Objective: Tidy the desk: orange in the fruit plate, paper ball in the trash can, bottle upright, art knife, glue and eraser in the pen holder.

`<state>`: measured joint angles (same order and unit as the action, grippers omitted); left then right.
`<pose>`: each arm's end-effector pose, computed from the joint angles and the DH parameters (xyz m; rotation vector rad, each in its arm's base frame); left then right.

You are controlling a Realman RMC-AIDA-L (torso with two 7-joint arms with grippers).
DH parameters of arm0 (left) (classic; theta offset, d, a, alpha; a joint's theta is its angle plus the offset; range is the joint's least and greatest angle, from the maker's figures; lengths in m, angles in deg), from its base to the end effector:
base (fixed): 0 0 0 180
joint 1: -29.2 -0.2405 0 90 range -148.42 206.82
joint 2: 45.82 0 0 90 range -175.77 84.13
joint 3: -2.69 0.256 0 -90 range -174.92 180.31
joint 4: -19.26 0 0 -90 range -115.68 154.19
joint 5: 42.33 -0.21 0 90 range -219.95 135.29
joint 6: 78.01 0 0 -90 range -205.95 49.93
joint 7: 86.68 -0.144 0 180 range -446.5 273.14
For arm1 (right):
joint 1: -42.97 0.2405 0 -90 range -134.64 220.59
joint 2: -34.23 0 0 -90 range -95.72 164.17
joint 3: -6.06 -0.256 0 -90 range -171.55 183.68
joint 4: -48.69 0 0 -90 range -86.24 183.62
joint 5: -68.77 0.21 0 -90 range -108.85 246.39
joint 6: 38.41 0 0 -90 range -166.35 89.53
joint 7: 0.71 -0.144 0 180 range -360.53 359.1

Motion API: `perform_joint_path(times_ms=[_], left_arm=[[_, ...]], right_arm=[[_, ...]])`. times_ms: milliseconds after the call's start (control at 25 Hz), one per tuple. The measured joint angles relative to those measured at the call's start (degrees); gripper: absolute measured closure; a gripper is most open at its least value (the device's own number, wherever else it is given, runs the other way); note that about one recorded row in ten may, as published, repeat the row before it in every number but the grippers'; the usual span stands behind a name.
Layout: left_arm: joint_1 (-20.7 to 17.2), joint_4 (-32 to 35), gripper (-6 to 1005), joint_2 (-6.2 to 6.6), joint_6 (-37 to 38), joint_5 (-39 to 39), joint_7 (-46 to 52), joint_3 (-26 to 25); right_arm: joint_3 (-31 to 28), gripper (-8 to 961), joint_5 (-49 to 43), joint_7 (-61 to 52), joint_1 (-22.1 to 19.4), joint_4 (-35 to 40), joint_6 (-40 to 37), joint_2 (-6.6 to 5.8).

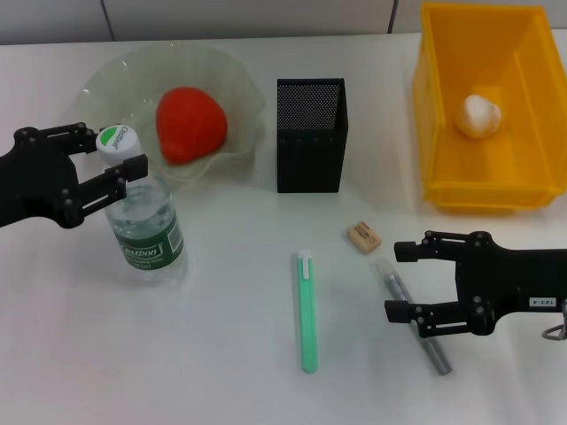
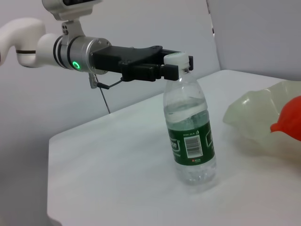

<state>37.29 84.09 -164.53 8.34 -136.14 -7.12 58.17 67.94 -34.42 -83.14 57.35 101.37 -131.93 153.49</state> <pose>-0.2730 0.2826 0.0615 -2.5105 -0.3866 -0.6791 0.2672 0.2641 -0.0071 -2.8884 0.5678 0.6678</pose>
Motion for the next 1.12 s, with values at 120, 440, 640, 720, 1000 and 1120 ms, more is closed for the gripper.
perform_joint_path(times_ms=[120, 440, 640, 720, 1000, 1120], left_arm=[[0.00, 0.00, 546, 0.00, 0.00, 0.00, 0.00, 0.00], [-0.83, 0.54, 397, 0.17, 1.91, 3.49, -0.07, -5.80], [-5.77, -0.58, 274, 0.23, 7.55, 2.93, -3.19, -12.70], [-6.57, -1.45, 228, 0.17, 9.47, 2.92, -5.21, -12.72], [-7.95, -15.37, 213, 0.13, 16.68, 1.68, -20.86, -7.99], [-6.32, -19.45, 213, 0.13, 16.44, -0.05, -24.30, -7.47]], right_arm=[[0.00, 114, 0.00, -0.65, 0.04, 0.34, -0.02, 0.00], [0.25, 114, -0.42, -9.73, -0.44, 9.91, -0.12, 0.05], [2.59, 114, -9.56, -35.64, 1.60, 32.51, -0.59, 0.17], [3.49, 114, -12.15, -41.06, 2.86, 36.41, -1.31, 0.18], [18.57, 114, -33.59, -72.03, 15.89, 47.98, -6.53, 0.16], [24.37, 115, -36.69, -76.94, 18.42, 46.75, -5.69, 0.22]])
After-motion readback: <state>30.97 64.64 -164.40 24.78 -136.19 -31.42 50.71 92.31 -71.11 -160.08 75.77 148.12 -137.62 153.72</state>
